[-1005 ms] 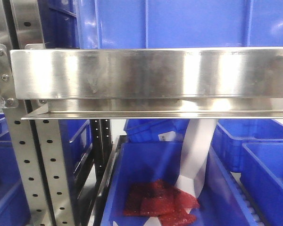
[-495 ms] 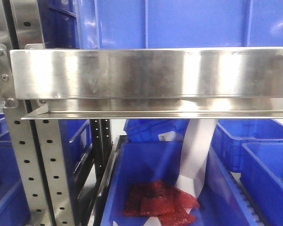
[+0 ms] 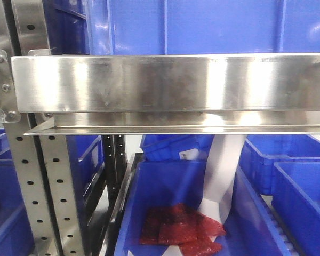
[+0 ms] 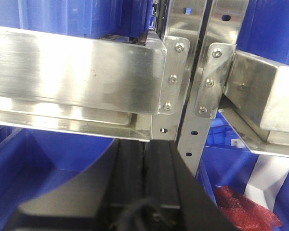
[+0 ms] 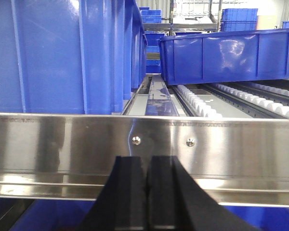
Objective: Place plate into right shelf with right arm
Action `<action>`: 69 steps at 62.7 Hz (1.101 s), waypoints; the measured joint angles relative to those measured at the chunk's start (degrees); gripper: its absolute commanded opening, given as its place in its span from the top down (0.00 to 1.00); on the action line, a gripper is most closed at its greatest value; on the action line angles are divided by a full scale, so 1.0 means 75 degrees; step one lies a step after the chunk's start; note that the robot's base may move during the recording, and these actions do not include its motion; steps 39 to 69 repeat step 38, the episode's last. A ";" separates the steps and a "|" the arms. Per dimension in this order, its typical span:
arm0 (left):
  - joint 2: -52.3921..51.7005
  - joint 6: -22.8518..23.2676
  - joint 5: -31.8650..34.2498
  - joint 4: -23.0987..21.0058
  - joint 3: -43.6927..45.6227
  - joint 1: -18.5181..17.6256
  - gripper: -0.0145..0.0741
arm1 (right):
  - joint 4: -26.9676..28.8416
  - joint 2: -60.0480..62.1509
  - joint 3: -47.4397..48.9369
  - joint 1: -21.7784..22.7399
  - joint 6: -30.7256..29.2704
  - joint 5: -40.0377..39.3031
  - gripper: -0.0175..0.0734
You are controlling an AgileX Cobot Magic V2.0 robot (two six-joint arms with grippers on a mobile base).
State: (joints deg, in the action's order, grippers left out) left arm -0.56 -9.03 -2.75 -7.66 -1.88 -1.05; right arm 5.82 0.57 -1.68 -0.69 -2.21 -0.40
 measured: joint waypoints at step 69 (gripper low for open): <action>0.0000 0.0000 0.0000 0.0000 0.0000 0.0000 0.98 | 0.0000 0.0000 0.0000 0.0000 0.0000 0.0000 0.75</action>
